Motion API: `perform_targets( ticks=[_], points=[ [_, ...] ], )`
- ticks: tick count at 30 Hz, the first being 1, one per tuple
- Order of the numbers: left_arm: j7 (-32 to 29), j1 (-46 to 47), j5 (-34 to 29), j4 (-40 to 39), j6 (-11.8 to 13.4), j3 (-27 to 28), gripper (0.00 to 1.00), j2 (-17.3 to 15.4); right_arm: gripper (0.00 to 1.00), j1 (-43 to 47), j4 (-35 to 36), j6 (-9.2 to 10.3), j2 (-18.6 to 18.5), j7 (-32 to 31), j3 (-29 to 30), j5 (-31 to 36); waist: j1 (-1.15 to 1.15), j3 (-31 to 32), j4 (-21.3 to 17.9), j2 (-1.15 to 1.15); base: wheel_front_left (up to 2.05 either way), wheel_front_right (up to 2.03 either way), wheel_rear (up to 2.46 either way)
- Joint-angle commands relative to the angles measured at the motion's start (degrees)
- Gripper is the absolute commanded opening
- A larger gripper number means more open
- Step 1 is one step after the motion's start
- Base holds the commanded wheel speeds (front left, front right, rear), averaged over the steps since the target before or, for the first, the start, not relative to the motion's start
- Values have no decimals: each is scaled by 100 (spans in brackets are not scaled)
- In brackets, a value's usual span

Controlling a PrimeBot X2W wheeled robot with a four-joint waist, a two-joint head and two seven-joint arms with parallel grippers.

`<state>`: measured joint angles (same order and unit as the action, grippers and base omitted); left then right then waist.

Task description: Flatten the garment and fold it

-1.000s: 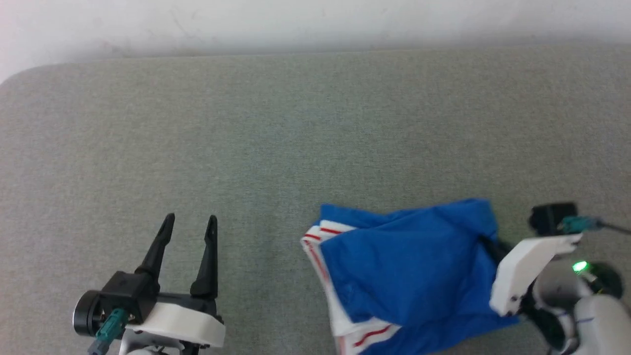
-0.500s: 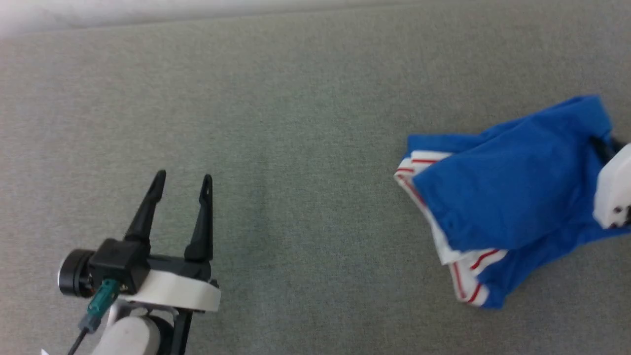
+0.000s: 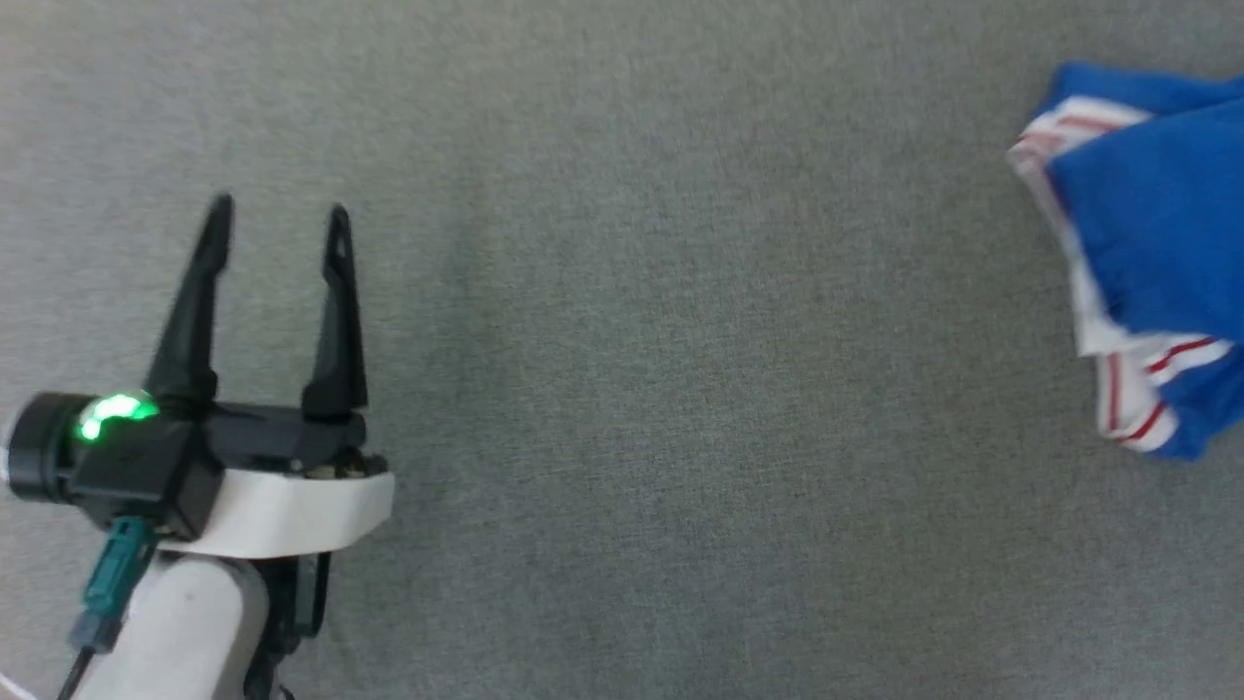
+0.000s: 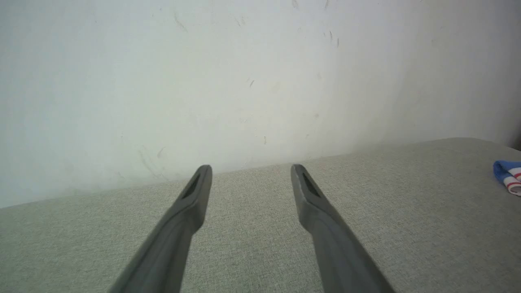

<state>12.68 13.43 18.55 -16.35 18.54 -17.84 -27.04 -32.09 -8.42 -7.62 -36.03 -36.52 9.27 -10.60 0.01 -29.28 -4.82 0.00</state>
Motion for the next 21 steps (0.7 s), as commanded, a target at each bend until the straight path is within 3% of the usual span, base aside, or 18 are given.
perform_targets(
  ticks=[1,19,20,21],
  points=[
    [52,121,-76,-95,62,65,100,-3,0,-117,-76,13,-76,58,102,65,-1,-350,-141,0,0,0,0],
    [180,363,-515,-533,412,320,100,-16,0,-505,-1041,13,-306,805,380,696,-1,-917,-217,0,0,0,0],
    [181,365,-521,-532,415,320,100,-20,7,-518,-1103,13,-296,828,411,723,-1,-930,-217,0,0,0,0],
    [182,369,-526,-531,421,322,100,-19,22,-535,-1161,13,-271,849,451,743,-1,-939,-217,0,0,0,0]
  ],
)
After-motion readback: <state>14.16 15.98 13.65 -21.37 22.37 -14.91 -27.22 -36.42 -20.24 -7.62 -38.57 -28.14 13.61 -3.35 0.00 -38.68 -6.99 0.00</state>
